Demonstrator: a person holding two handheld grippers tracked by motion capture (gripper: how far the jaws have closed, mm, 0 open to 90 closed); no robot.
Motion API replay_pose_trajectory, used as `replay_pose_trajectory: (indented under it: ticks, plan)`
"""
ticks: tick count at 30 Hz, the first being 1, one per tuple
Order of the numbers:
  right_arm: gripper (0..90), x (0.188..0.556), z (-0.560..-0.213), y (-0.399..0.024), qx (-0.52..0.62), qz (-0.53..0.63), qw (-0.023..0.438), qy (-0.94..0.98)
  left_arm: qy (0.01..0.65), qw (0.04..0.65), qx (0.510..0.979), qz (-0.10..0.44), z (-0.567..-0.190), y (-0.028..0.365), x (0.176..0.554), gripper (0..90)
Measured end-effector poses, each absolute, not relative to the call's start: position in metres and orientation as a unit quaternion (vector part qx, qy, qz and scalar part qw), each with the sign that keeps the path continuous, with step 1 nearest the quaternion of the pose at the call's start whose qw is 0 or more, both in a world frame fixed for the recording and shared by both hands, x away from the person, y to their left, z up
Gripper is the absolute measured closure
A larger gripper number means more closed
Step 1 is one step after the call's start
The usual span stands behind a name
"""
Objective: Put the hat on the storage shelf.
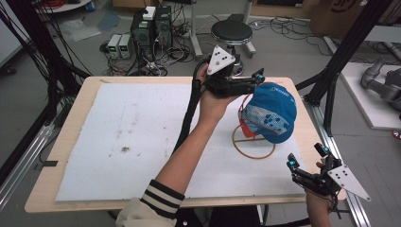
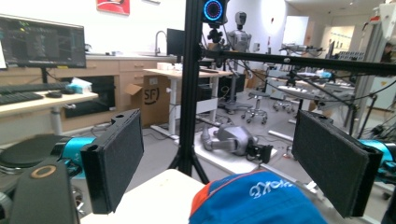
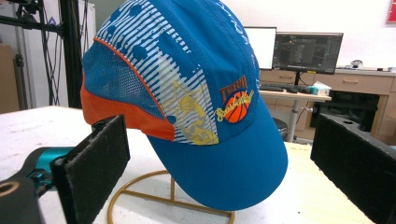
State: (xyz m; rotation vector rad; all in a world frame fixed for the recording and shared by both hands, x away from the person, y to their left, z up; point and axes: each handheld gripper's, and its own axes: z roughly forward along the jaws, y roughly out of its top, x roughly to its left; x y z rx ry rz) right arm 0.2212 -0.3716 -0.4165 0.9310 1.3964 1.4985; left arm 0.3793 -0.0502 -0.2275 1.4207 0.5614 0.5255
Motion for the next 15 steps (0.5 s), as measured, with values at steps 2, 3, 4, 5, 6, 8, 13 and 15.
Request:
replay_pose_trajectory:
  ticks: [2, 3, 4, 5, 6, 8, 13, 15]
  plan:
    - [4.1, 0.221, -0.417, -0.371, 0.374, 0.600, 0.431, 0.561, 0.252, 0.689, 0.637, 0.239, -0.228, -0.044, 0.378, 16.2]
    - [4.1, 0.221, -0.417, -0.371, 0.374, 0.600, 0.431, 0.560, 0.253, 0.689, 0.635, 0.239, -0.228, -0.042, 0.378, 16.1]
    - [4.1, 0.222, -0.417, -0.371, 0.373, 0.601, 0.431, 0.560, 0.253, 0.688, 0.636, 0.241, -0.228, -0.039, 0.377, 16.0]
    - [4.1, 0.221, -0.417, -0.370, 0.374, 0.602, 0.430, 0.559, 0.253, 0.688, 0.635, 0.244, -0.228, -0.036, 0.376, 15.8]
    - [4.1, 0.222, -0.417, -0.370, 0.374, 0.602, 0.430, 0.559, 0.254, 0.688, 0.633, 0.246, -0.228, -0.032, 0.375, 15.8]
    - [4.1, 0.222, -0.417, -0.370, 0.375, 0.601, 0.430, 0.559, 0.257, 0.688, 0.632, 0.247, -0.229, -0.024, 0.373, 15.8]
    - [4.1, 0.222, -0.417, -0.370, 0.374, 0.601, 0.431, 0.560, 0.265, 0.684, 0.629, 0.259, -0.231, -0.002, 0.366, 15.7]
    - [4.1, 0.222, -0.417, -0.369, 0.375, 0.602, 0.428, 0.560, 0.266, 0.680, 0.629, 0.266, -0.232, 0.008, 0.362, 15.8]
